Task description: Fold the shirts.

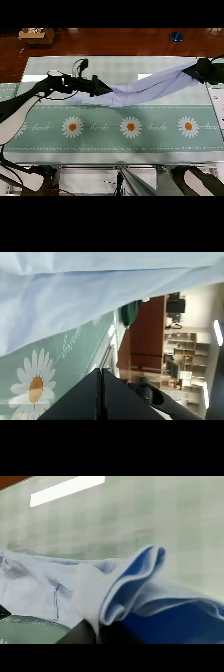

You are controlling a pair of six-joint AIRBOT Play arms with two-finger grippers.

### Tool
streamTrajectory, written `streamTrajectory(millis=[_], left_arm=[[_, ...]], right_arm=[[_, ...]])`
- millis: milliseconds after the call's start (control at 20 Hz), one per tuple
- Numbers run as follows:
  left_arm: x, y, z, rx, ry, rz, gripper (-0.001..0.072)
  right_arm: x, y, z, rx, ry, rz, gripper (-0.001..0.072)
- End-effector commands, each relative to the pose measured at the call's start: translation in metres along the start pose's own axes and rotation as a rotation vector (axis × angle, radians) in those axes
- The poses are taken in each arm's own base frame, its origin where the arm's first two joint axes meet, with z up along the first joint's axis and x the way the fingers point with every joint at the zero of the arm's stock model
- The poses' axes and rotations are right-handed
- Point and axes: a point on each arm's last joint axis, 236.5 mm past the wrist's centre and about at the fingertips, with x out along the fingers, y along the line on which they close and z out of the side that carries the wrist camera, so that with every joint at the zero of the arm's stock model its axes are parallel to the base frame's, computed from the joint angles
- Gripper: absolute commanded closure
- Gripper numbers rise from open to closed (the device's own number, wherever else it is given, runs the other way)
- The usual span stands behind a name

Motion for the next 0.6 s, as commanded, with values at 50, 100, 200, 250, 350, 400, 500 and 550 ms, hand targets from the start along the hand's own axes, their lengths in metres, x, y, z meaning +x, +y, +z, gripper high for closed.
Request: streamTrajectory(millis=[50,100,200,250,350,400,500,550], left_arm=[[0.049,0.002,-0.011,0.041,-0.007,0.072,0.0685],[0.056,0.004,-0.012,0.045,-0.012,0.084,0.0685],[0.066,0.008,-0.015,0.043,-0.013,0.102,0.0685],[0.070,0.011,-0.017,0.040,-0.011,0.109,0.0685],[0.079,0.018,-0.022,0.033,0.001,0.121,0.0685],[0.085,0.022,-0.027,0.026,0.011,0.127,0.0685],[0.101,0.030,-0.039,0.012,0.038,0.142,0.0685],[0.110,0.034,-0.048,-0.009,0.055,0.145,0.0686]], right_arm=[[-0.029,0.018,-0.021,-0.013,0.032,-0.001,0.0689],[-0.034,0.022,-0.025,-0.015,0.038,0.003,0.0689],[-0.045,0.031,-0.034,-0.019,0.050,0.008,0.0689],[-0.050,0.034,-0.039,-0.022,0.058,0.010,0.0689],[-0.060,0.040,-0.048,-0.025,0.069,0.009,0.0689],[-0.065,0.042,-0.052,-0.026,0.069,0.005,0.0689],[-0.074,0.044,-0.057,-0.033,0.062,-0.011,0.0689],[-0.078,0.044,-0.059,-0.033,0.059,-0.019,0.0689]])
